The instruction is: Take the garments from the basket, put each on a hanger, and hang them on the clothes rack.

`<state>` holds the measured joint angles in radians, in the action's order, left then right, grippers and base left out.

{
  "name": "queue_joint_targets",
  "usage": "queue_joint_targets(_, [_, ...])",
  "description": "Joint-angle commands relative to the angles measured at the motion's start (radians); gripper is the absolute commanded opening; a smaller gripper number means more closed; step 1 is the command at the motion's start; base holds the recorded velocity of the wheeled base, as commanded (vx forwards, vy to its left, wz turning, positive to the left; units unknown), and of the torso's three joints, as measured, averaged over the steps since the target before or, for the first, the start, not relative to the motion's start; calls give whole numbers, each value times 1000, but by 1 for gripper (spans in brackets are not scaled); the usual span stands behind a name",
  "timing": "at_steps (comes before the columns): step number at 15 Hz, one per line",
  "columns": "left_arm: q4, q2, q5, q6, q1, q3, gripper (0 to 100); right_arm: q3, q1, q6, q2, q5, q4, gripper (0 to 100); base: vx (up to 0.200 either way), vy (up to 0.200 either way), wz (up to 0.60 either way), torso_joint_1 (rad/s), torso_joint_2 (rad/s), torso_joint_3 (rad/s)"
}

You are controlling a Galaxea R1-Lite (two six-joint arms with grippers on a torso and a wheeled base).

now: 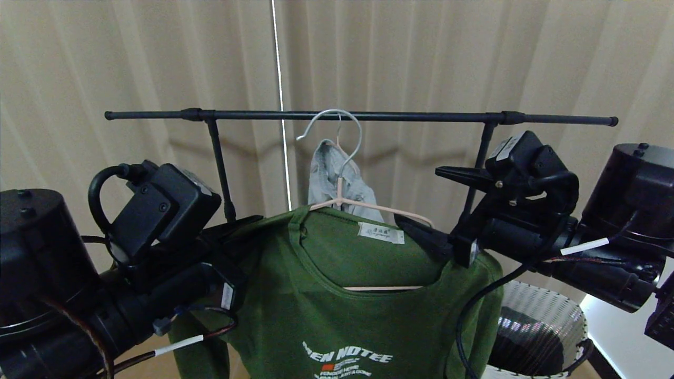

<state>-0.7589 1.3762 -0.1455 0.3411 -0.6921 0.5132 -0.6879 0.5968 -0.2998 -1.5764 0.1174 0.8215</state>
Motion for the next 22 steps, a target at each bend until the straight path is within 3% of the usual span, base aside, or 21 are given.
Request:
queue_joint_targets(1, [0,-22,0,-1,-10,-15,0,1,-3,-1,-10,1,1,100,0,0,0,0,0,0])
queue_joint_targets(3, [0,-23,0,-1,-10,-18,0,4,-2,-1,-10,1,2,100,0,0,0,0,0,0])
queue_joint_targets(4, [0,-22,0,-2,-10,-19,0,1,-2,-1,-10,1,2,0,0,0,0,0,0,0])
queue_joint_targets(14, [1,-8,1,-4,-6,-19,0,11,8,-39,-8,1,13,0,0,0,0,0,0,0])
queue_joint_targets(15, [1,-9,1,-4,-4,-19,100,11,8,-39,-5,-2,13,0,0,0,0,0,0,0])
queue_joint_targets(22, [3,-100,3,-56,0,-24,100,22,-48,-35,39,-39,15,0,0,0,0,0,0,0])
